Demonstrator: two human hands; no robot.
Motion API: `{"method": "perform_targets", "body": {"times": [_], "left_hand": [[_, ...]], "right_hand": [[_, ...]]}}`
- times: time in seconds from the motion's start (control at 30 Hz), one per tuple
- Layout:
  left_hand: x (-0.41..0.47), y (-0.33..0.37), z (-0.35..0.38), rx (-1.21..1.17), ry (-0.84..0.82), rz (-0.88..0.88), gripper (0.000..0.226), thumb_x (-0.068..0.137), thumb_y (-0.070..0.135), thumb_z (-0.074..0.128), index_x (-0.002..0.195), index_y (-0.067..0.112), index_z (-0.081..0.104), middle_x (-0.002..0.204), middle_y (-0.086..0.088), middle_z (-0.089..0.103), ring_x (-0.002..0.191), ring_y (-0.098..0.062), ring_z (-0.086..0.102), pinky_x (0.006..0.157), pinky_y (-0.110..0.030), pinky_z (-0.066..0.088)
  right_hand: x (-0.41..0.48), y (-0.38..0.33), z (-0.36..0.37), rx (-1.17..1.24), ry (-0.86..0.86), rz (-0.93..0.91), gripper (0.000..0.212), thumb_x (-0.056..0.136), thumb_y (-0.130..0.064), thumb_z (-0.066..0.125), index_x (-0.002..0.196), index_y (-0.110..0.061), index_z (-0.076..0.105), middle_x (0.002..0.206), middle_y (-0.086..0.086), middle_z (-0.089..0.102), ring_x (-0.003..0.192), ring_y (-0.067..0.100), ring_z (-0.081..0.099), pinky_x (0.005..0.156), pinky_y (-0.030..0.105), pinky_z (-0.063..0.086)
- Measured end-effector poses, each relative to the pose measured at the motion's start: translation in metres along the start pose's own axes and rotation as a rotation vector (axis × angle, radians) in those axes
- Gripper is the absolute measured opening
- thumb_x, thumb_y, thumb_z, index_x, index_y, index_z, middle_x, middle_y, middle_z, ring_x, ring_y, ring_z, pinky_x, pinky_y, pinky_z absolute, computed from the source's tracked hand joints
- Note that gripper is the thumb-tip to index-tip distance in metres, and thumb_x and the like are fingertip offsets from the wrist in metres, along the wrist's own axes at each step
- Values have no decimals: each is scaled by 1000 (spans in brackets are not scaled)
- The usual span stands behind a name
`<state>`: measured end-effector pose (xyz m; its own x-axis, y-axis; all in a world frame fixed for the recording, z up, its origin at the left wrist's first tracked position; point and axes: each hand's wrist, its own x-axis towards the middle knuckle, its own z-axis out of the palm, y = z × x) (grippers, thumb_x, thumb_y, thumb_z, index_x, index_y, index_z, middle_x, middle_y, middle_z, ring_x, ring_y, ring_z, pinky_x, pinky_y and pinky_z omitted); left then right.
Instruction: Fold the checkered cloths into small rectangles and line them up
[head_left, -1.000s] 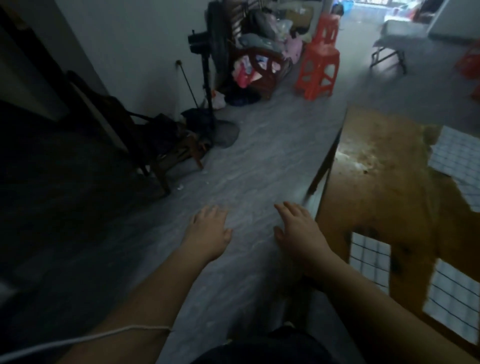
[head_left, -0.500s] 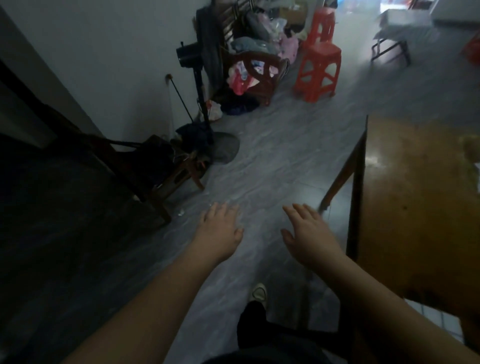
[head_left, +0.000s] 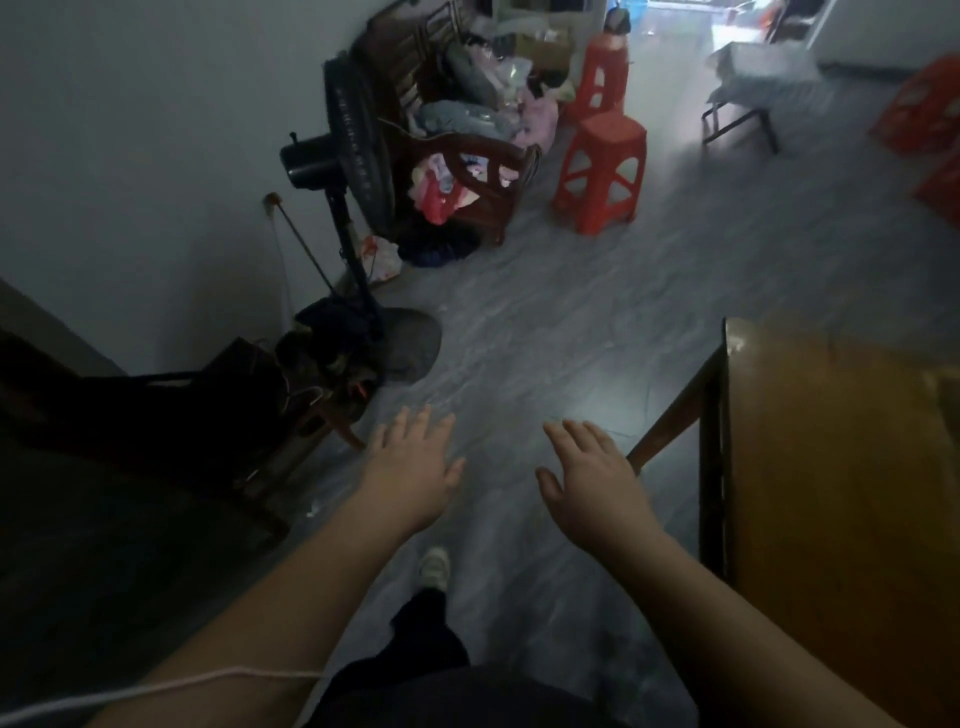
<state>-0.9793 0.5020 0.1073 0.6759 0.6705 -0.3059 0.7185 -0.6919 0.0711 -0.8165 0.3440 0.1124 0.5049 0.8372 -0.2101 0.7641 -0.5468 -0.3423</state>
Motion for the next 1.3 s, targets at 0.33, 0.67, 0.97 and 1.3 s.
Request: {"method": "perform_targets", "body": {"times": [0.33,0.67,0.97,1.3], "left_hand": [[241,5,-61,-18,-36,178,70,104,55,36,163,26,13,171,-7,13,157,-32,12,125,-48,16],[475,56,-160,34,-77,394,70,104,52,38,163,25,12,171,-8,13,157,-34,12,125,-51,18],[647,170,-196,140,-71,553,68,104,53,37,162,26,16,171,-8,15,156,-32,13,125,-50,18],[813,339,-262,176,-68,648,68,104,53,39,163,28,16,171,-6,14,157,-30,11,126,-50,16]], "right_hand": [[208,30,-54,3,45,112,64,103,-47,41,161,-28,20,167,-2,22,155,20,12,124,37,14],[398,79,-138,28,60,277,65,104,-47,40,161,-27,17,168,-2,19,155,21,11,125,38,15],[504,215,-193,89,150,472,64,105,-42,41,161,-23,18,167,2,19,155,22,11,124,34,11],[617,373,-294,105,226,579,65,104,-44,39,161,-24,15,168,3,17,154,24,12,123,39,18]]}}
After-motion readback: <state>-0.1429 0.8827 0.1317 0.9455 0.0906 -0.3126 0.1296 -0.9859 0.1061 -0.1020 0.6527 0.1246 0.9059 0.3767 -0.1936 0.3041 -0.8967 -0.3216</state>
